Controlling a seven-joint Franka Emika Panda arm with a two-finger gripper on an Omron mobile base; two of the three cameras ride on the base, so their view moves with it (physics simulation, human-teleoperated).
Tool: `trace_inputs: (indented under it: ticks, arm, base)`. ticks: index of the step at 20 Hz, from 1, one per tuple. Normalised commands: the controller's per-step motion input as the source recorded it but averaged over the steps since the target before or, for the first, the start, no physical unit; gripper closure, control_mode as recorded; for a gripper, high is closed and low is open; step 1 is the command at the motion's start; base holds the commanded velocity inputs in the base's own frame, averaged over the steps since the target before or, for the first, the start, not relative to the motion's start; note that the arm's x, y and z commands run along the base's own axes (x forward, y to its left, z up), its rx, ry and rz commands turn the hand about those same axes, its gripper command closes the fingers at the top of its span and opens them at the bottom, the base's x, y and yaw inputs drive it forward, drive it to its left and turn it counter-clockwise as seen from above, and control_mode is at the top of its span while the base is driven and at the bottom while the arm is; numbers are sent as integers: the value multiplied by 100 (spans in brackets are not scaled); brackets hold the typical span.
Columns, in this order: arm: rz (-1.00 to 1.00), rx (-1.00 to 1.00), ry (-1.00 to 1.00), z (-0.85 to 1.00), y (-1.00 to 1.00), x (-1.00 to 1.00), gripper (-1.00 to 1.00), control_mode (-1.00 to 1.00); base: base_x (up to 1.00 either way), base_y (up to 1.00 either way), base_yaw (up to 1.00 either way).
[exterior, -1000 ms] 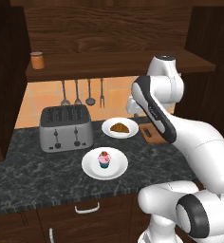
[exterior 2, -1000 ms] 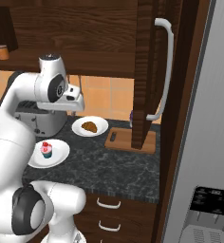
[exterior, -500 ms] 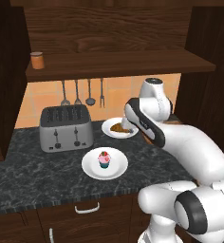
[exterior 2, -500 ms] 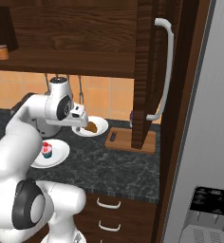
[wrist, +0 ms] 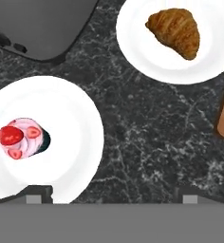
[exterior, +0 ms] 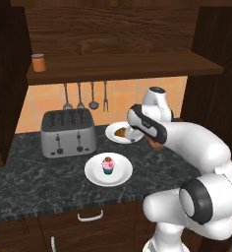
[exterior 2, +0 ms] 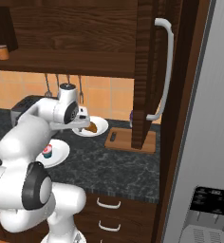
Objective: From the different types of pastries on the counter, select a croissant and place it on the cutting board. Then retrieve a jar of jam from the cabinet and place it alongside the croissant on the cutting board.
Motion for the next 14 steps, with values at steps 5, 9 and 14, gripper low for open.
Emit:
trace_inputs:
  ticks: [5,9,14]
  arm:
    - [23,-4,-16,-15,-8,25,-100,-100]
    - [25,-18,-27,-10,-9,18,-100,-100]
    - [14,-23,-13,-15,0,8,-100,-100]
  base:
    - [0,0,0]
    - [0,0,0]
    - [0,0,0]
